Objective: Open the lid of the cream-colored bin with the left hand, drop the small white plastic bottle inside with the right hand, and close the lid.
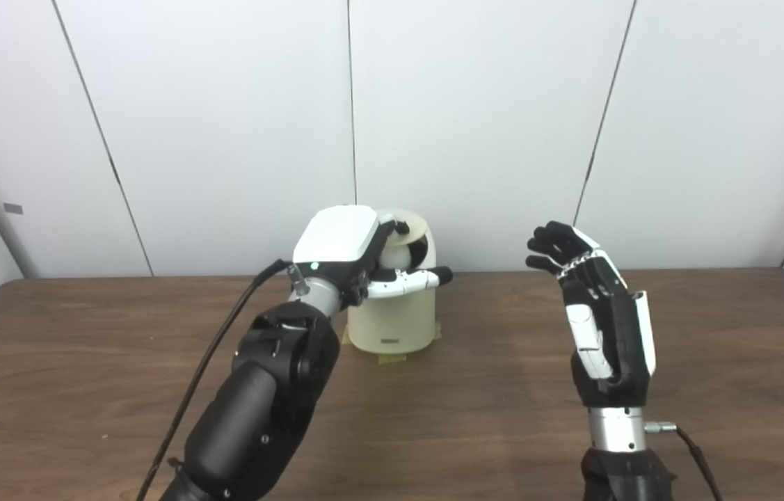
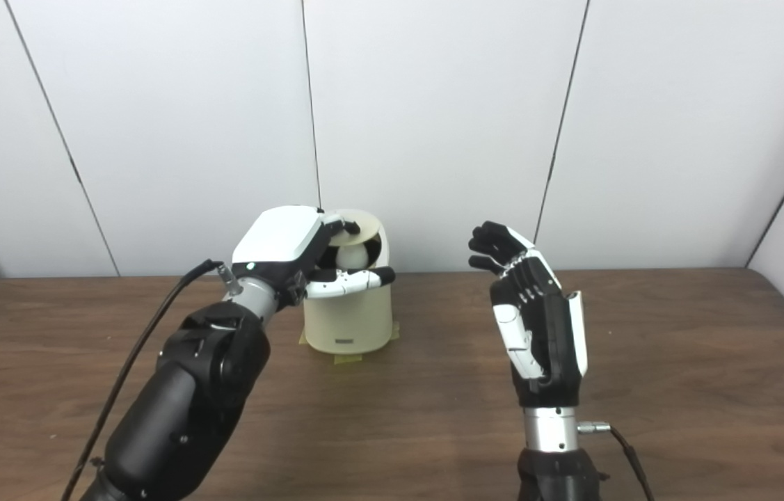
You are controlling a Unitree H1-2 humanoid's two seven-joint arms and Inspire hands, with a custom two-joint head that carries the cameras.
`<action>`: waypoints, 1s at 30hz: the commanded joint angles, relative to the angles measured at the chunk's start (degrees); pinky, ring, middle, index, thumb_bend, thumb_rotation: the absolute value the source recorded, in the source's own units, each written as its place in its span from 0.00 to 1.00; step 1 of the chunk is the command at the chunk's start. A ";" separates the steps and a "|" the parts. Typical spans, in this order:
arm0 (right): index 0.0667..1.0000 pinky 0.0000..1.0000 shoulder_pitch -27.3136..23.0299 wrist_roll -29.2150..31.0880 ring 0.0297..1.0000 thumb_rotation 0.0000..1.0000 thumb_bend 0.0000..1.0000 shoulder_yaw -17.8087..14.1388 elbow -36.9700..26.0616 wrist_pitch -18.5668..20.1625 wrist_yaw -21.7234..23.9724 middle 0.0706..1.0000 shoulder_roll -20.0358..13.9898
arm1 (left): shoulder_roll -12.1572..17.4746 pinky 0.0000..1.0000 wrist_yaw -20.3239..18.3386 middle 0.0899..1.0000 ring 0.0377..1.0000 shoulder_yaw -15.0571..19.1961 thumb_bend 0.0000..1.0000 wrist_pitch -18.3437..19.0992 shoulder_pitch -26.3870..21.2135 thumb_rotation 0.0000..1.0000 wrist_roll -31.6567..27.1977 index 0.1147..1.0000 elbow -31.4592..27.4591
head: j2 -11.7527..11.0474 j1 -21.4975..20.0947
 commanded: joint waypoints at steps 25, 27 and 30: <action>0.71 0.67 -1.50 -0.74 0.73 0.70 0.30 -0.70 -5.13 3.15 -0.22 0.73 1.87 | 2.08 1.00 10.56 0.84 0.95 -4.88 0.78 -6.48 3.76 0.88 8.39 0.82 8.50 | 0.80 -0.81; 0.71 0.67 -1.48 -0.42 0.73 0.67 0.29 -0.72 -5.26 3.33 -0.17 0.73 1.94 | 2.10 1.00 11.36 0.85 0.96 -4.96 0.77 -6.68 3.86 0.88 8.26 0.82 9.43 | 0.80 -0.81; 0.71 0.67 -1.45 -0.59 0.73 0.65 0.29 -0.70 -5.41 3.67 -0.16 0.73 2.00 | 2.25 1.00 12.06 0.85 0.96 -4.75 0.77 -7.01 3.92 0.87 7.75 0.82 10.18 | 0.79 -0.81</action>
